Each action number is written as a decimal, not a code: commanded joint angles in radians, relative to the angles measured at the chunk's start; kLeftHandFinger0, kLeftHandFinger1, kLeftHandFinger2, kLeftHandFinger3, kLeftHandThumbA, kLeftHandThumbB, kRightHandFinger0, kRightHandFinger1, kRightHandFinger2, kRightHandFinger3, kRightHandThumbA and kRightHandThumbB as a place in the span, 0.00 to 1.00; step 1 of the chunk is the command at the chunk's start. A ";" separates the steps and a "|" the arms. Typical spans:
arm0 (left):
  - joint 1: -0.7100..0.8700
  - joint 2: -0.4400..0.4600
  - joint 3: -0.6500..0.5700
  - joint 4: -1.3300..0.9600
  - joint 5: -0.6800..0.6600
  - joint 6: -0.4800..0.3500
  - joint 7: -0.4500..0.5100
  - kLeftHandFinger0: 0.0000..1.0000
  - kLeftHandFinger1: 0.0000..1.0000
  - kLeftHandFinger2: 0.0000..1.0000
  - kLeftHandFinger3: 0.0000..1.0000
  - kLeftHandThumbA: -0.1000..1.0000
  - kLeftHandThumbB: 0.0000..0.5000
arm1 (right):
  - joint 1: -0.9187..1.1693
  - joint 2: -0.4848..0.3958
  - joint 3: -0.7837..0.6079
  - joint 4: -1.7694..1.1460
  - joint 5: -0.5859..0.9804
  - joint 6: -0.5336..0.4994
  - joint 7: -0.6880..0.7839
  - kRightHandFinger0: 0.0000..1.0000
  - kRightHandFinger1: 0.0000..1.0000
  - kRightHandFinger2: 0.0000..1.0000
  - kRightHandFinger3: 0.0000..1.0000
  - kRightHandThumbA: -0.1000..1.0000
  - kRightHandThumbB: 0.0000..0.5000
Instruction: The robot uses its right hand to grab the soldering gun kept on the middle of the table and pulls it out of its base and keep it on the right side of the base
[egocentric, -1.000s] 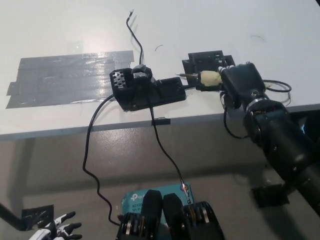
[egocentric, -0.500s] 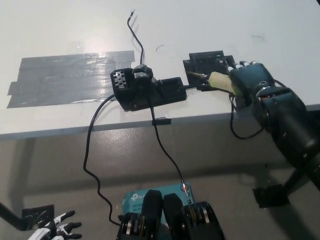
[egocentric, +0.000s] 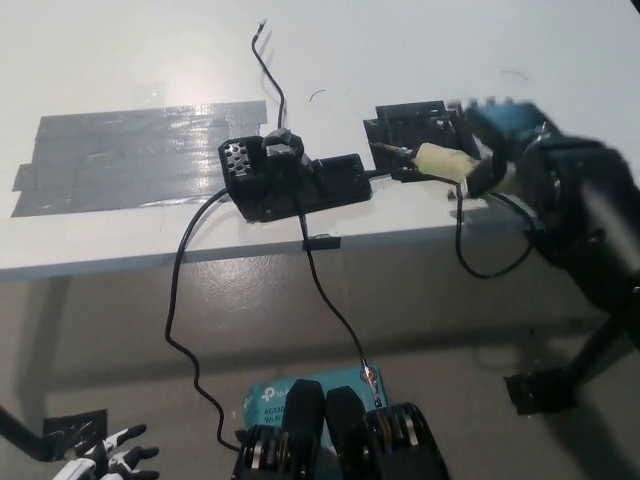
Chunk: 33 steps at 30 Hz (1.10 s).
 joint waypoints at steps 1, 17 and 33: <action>0.013 0.012 0.011 -0.020 -0.005 -0.016 -0.012 0.64 0.72 0.80 0.90 0.67 0.71 | -0.026 -0.051 -0.069 -0.139 0.079 0.044 0.067 1.00 1.00 1.00 1.00 1.00 1.00; 0.018 0.009 0.012 -0.010 0.004 -0.030 -0.007 0.66 0.72 0.80 0.91 0.68 0.71 | 0.623 -0.008 -0.689 -0.860 0.548 0.098 -0.012 1.00 1.00 1.00 1.00 0.96 0.63; 0.027 0.013 0.049 -0.007 -0.009 -0.048 -0.011 0.66 0.74 0.81 0.96 0.67 0.70 | 0.904 0.171 -0.834 -0.473 0.645 -0.215 -0.229 0.59 0.65 0.76 1.00 0.55 0.43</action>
